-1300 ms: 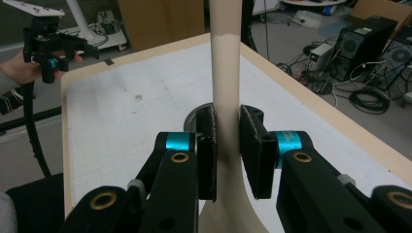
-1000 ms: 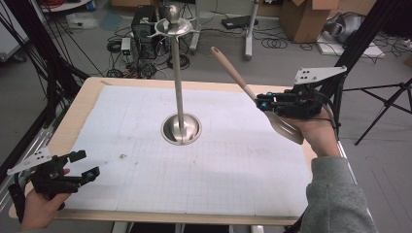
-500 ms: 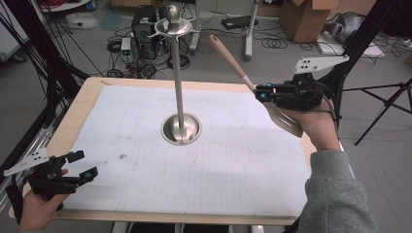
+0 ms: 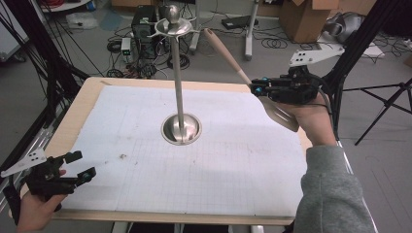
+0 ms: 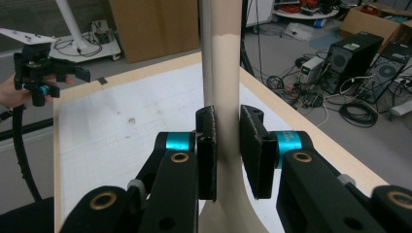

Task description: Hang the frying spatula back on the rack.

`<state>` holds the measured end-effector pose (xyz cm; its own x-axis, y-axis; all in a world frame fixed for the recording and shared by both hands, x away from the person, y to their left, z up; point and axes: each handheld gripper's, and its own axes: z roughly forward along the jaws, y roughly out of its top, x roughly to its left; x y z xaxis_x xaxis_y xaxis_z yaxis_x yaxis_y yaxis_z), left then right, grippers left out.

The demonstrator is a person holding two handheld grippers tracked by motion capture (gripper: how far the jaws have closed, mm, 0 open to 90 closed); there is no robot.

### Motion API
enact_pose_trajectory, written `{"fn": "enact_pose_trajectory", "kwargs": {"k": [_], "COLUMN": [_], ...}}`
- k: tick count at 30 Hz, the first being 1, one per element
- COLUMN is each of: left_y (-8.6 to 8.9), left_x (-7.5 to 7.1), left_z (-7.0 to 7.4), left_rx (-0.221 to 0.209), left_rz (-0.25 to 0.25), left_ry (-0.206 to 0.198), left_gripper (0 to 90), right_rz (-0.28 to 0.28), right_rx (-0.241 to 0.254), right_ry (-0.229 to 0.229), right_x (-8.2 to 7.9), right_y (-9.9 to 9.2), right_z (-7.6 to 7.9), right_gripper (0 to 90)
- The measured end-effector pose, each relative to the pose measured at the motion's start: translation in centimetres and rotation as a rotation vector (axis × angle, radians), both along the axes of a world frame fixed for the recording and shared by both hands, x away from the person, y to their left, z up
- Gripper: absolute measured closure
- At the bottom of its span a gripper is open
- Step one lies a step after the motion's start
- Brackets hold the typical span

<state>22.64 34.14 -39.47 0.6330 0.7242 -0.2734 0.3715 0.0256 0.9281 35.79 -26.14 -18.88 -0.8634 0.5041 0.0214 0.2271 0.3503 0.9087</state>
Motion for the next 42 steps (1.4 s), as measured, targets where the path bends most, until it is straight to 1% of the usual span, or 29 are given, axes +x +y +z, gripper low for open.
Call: {"fn": "enact_pose_trajectory", "kwargs": {"k": [4,6,8,12,13,17,19,25,31,37,40,42], "left_y": [0.3,0.5,0.5,0.6,0.6,0.6,0.7,0.6,0.6,0.6,0.6,0.7], "left_x": [-0.2,-0.3,-0.3,-0.4,-0.4,-0.4,-0.4,-0.4,-0.4,-0.4,-0.4,-0.4], "left_z": [0.0,0.0,0.0,-0.1,-0.1,-0.1,-0.1,-0.1,-0.1,-0.1,-0.1,-0.1], "left_rx": [-0.007,-0.007,-0.006,-0.008,-0.009,-0.009,-0.009,-0.009,-0.005,-0.004,-0.007,-0.007], "left_rz": [0.01,0.013,0.014,0.016,0.015,0.016,0.015,0.016,0.012,0.013,0.015,0.016], "left_ry": [-0.002,-0.002,-0.001,0.0,0.0,0.001,0.001,0.002,0.002,0.004,0.002,0.001], "left_gripper": [1.8,1.8,1.8,1.8,1.8,1.8,1.8,1.8,1.8,1.8,1.8,1.8], "right_rz": [-0.003,0.01,0.006,-0.001,-0.003,0.008,0.01,0.012,0.012,0.017,0.014,0.016], "right_rx": [0.012,0.026,0.03,0.021,0.026,0.034,0.029,0.035,0.032,0.025,0.028,0.024], "right_ry": [0.005,0.009,0.008,0.016,0.018,0.02,0.022,0.026,0.026,0.034,0.028,0.035], "right_x": [0.4,0.6,0.7,1.0,1.0,1.2,1.3,1.3,1.2,1.3,1.4,1.4], "right_y": [0.2,0.3,0.3,0.4,0.4,0.6,0.8,0.8,0.7,1.0,1.0,1.1], "right_z": [0.1,0.1,0.1,0.0,0.0,0.0,-0.1,-0.1,-0.1,-0.3,-0.3,-0.4], "right_gripper": [77.7,77.7,77.7,77.7,77.7,77.7,77.7,77.7,77.7,77.7,77.7,77.7]}}
